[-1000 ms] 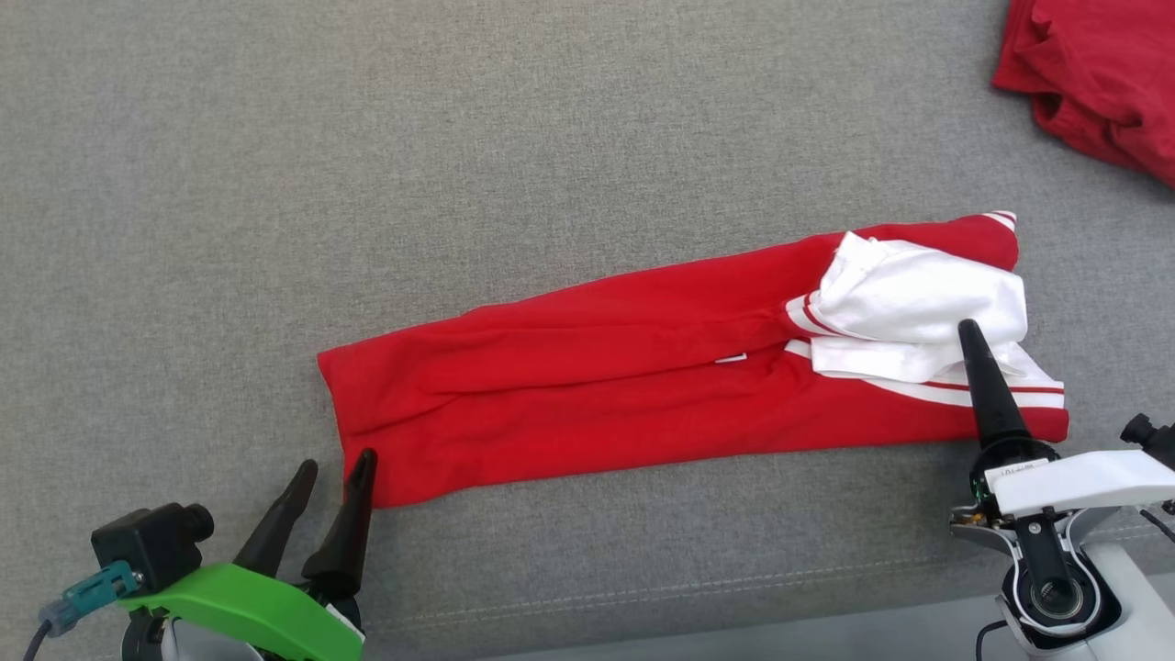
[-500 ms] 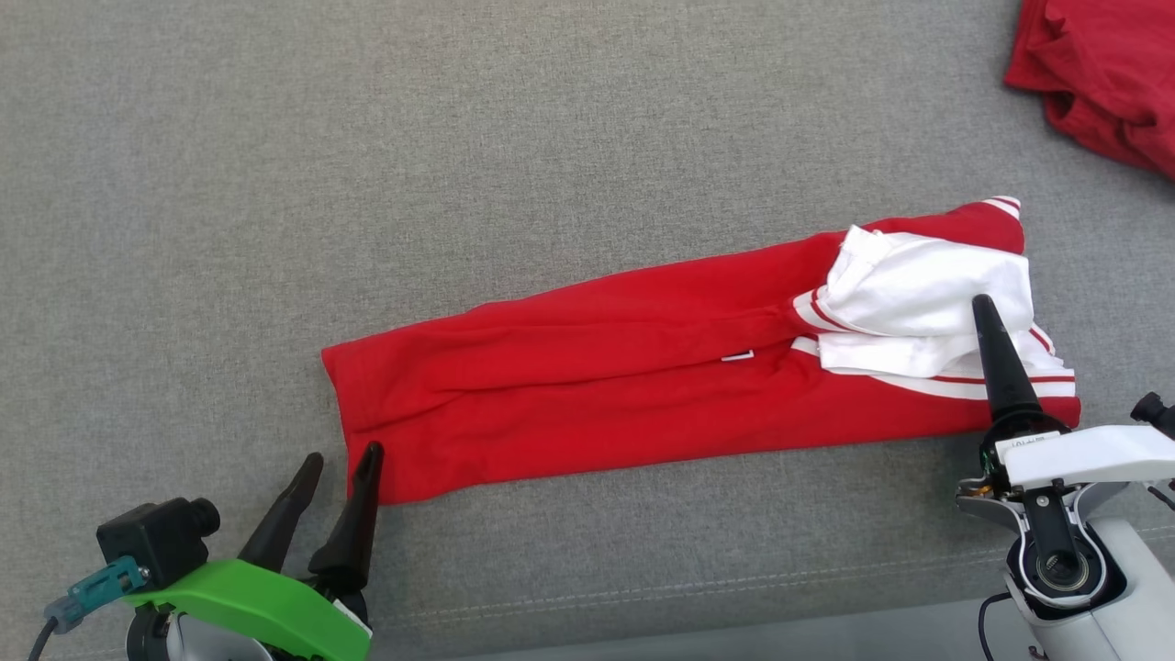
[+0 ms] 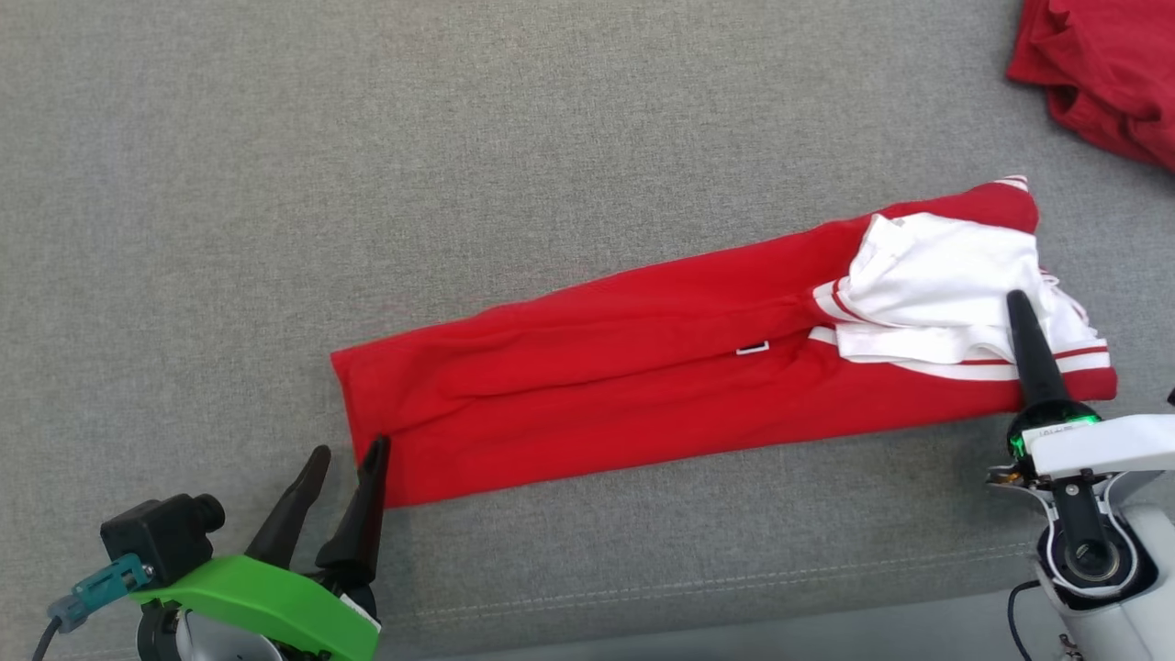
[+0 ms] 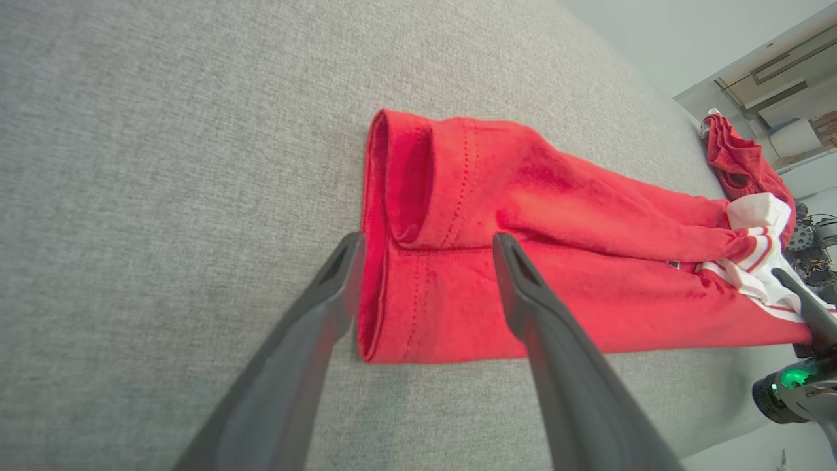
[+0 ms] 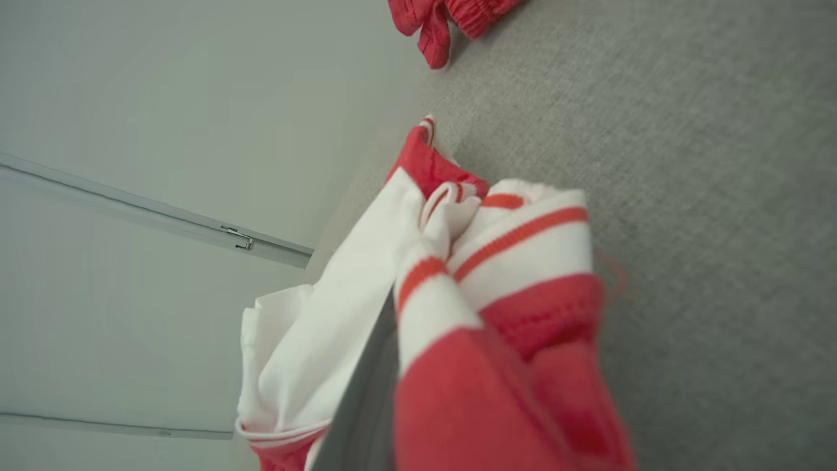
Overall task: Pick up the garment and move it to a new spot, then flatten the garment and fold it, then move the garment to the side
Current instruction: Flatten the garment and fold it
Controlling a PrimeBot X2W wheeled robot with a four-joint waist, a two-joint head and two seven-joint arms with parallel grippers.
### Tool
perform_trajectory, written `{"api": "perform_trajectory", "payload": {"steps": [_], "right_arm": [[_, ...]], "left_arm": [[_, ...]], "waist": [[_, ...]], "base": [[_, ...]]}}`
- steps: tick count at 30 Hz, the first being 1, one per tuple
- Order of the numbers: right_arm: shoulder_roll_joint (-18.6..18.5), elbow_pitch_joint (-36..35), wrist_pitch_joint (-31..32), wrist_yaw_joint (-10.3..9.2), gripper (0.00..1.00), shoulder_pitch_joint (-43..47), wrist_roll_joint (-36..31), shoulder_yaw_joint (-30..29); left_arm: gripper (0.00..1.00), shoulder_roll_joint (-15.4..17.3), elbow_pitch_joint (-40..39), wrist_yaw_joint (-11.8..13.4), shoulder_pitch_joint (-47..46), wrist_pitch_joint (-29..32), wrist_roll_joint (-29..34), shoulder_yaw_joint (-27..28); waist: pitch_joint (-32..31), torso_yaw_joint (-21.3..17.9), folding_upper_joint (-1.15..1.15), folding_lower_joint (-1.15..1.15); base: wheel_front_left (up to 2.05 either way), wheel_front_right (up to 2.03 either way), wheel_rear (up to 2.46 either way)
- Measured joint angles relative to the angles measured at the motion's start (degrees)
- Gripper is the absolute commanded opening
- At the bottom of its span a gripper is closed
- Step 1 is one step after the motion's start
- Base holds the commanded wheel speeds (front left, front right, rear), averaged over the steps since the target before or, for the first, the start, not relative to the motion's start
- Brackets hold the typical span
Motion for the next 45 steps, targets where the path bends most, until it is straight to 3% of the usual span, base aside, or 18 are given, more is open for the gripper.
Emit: {"api": "perform_trajectory", "payload": {"steps": [9,13,21,31,38,45], "right_arm": [[-5.88,-2.77,-0.09,0.00,0.00,-0.10,-7.78,-9.69],[-8.57,-5.77,-0.30,0.00,0.00,-0.10,-12.36,-11.21],[-14.43,-14.02,0.07,0.00,0.00,-0.04,-21.46,1.54],[-19.34,-21.91,8.78,0.00,0.00,0.44,-28.10,17.35],[-20.05,-22.72,10.65,0.00,0.00,0.48,-29.44,19.16],[-19.84,-22.65,13.39,0.00,0.00,-0.38,-35.01,21.11]], "left_arm": [[1.00,-1.56,-0.27,0.00,-0.26,-0.01,0.00,-0.19],[1.00,-2.42,-0.09,0.00,-0.29,-0.02,0.00,-0.66],[1.00,-3.15,0.84,0.00,-0.52,-0.07,-0.01,-1.75],[1.00,-4.00,2.48,-0.08,-1.41,-0.09,-0.09,-2.10],[1.00,-4.77,3.48,-0.59,-2.35,-0.58,-0.42,-2.75],[1.00,-6.38,4.78,-1.18,-2.78,-0.60,-0.85,-4.27]], "waist": [[-0.24,-0.03,0.00,0.00],[-0.59,0.24,0.00,0.00],[-1.66,1.20,0.00,0.00],[-3.23,3.63,0.00,0.00],[-4.32,5.45,0.00,0.00],[-5.30,8.40,0.00,0.00]], "base": [[0.00,0.00,0.00],[0.00,0.00,0.00],[0.00,0.00,0.00],[0.00,0.00,0.00],[0.00,0.00,0.00],[0.00,0.00,0.00]]}}
